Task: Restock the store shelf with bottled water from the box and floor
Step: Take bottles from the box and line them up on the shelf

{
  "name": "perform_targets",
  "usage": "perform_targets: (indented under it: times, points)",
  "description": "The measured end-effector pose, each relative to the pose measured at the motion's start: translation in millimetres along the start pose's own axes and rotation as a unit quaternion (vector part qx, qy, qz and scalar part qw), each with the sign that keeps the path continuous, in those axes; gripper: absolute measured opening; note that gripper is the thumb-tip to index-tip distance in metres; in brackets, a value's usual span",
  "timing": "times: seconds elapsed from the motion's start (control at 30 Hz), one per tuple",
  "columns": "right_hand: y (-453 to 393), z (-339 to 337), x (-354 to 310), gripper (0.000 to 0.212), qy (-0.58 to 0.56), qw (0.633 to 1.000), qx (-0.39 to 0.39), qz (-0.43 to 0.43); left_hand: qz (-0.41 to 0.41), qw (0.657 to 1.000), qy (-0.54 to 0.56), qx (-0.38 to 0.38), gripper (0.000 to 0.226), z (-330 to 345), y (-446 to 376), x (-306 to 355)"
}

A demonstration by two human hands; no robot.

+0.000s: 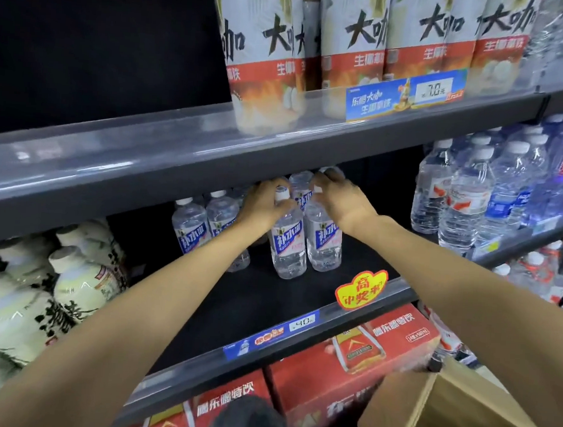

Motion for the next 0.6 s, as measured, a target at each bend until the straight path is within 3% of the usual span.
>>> perform_targets:
  times: [0.17,0.3,0.4,0.6]
  points:
    - [-13.7,14.3,14.7,0.055,-0.046,0.998,-0.048,0.008,0.027,0.999,-0.029,-0.016,0.023,-1.8,-7.7,-7.1]
    - [-9.1,22.3,20.1,0.084,-0.125,0.987,-0.101,-0.004,0.046,0.996,-0.056,-0.048,0.019,-1.9,-16.8,-7.0]
    - [-11.4,23.8,18.5,0.101,-0.111,0.986,-0.126,-0.018,0.047,0.994,-0.084,-0.057,0.022,-3.5,-22.6,-8.4]
    - [-13.3,34.4,8.0,0.099,-0.128,0.99,-0.061,-0.016,0.062,0.988,-0.14,-0.035,0.021,-10.5,-27.1,-9.8]
Point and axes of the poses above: each hand's wrist, its own y-axis away from the middle knuckle, its own z-axis out of the palm, x = y × z, the point moved 7 cm from there along -y, towards the middle knuckle, and after that the axes turned 5 degrees about y, right-handed, at the moved point
